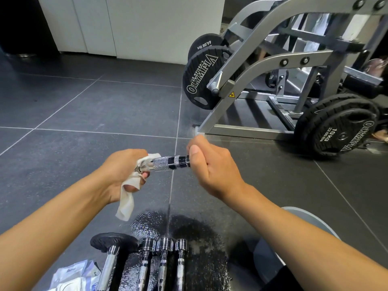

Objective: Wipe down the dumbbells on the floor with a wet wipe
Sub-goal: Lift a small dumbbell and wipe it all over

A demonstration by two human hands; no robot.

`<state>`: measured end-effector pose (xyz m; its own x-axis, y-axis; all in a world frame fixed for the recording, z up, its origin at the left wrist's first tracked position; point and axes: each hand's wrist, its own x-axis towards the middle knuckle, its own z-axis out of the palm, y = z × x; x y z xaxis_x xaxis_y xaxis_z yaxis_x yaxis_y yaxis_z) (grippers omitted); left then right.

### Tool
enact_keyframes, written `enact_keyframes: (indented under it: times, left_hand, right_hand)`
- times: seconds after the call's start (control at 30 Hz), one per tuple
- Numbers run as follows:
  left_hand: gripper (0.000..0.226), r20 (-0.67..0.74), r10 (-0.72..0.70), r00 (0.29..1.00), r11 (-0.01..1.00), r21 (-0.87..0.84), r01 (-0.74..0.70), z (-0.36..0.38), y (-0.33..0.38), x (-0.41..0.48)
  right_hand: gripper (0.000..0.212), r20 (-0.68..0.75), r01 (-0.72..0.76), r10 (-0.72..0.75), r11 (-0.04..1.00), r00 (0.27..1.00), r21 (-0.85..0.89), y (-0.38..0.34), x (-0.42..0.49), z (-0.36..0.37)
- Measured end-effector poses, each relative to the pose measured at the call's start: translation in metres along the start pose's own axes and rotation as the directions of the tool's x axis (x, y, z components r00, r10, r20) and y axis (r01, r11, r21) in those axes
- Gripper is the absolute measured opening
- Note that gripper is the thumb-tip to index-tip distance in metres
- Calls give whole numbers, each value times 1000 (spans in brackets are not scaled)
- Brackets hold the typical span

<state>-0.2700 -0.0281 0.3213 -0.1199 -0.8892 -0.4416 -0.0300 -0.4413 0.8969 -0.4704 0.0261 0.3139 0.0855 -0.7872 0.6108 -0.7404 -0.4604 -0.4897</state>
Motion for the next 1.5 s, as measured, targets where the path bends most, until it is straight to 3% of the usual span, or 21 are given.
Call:
enact_keyframes:
  times: [0.07, 0.13, 0.17, 0.2, 0.23, 0.27, 0.37, 0.43, 0.5, 0.57, 0.63, 0.7, 0.8, 0.87, 0.93, 1.0, 1.17, 1.2, 1.33, 1.4, 1.5]
  left_hand:
    - [19, -42, 59, 997, 998, 0, -59, -2, -2, 3]
    - [21, -114, 208, 971, 977, 63, -202, -2, -1, 6]
    - [25, -142, 315, 939, 942, 169, -290, -1, 0, 6]
    - [28, -151, 429, 891, 874, 320, -366, 1, 1, 5]
    - [30, -140, 539, 831, 775, 469, -424, 3, 2, 4]
    - [32, -113, 636, 764, 661, 590, -463, 6, 2, 2]
    - [37, 31, 822, 569, 365, 739, -567, 10, -2, -2]
    - [37, 160, 879, 449, 190, 747, -638, 11, -5, -2]
    - [37, 229, 877, 422, 123, 743, -658, 11, -6, -1]
    - [33, 215, 805, 553, 242, 733, -636, 11, -6, 0]
    - [32, 158, 637, 754, 493, 669, -556, 14, -5, 0]
    - [33, 128, 431, 893, 759, 483, -436, 18, -6, -3]
    - [30, 232, 162, 959, 932, 284, -226, 14, -6, -9]
    - [29, 354, 7, 935, 954, 279, -112, 8, -6, -13]
    - [15, 475, -150, 867, 959, 284, 11, 6, -6, -20]
    - [13, 554, -206, 807, 960, 274, 57, 9, -8, -26]
    - [15, 530, -165, 832, 985, 133, 111, 26, -18, -26]
    - [21, 523, -154, 838, 988, 95, 122, 28, -19, -24]
    - [17, 507, -138, 851, 987, 2, 159, 37, -23, -31]
    - [19, 475, -100, 874, 993, -12, 120, 40, -23, -33]
    - [19, 412, -52, 910, 997, -32, 72, 44, -19, -34]
  right_hand:
    - [39, 6, -105, 105, 993, 994, 49, 1, 1, 8]
    - [37, 71, -432, 427, 877, 901, 211, 3, 9, 17]
    - [33, 161, -623, 610, 704, 776, 341, 4, 13, 18]
    - [29, 301, -769, 731, 462, 612, 443, 7, 14, 19]
    - [27, 451, -851, 767, 230, 457, 472, 9, 12, 21]
    - [28, 563, -893, 752, 75, 343, 444, 13, 9, 22]
    - [32, 709, -924, 679, -120, 191, 364, 21, 1, 23]
    - [32, 717, -907, 672, -164, 186, 389, 23, 1, 21]
    - [34, 661, -885, 711, -121, 239, 450, 22, 4, 13]
    - [30, 535, -846, 771, 9, 346, 533, 19, 8, 4]
    - [21, 381, -784, 786, 202, 487, 587, 12, 13, -4]
    - [23, 241, -709, 742, 413, 626, 571, 6, 16, -11]
    - [30, 46, -465, 499, 766, 865, 444, -1, 14, -18]
    - [27, -45, -312, 353, 872, 934, 378, -6, 11, -18]
    - [19, -55, -342, 409, 823, 911, 454, -11, 12, -14]
    - [23, 68, -417, 505, 621, 860, 663, -16, 14, -5]
    - [27, 295, -522, 598, 249, 745, 816, -22, 19, 5]
    - [26, 320, -535, 594, 225, 738, 814, -22, 19, 6]
    - [31, 299, -602, 585, 433, 754, 670, -14, 14, 12]
    - [34, 317, -655, 669, 338, 672, 675, -13, 12, 13]
    - [26, 464, -701, 752, -3, 469, 714, -15, 7, 11]
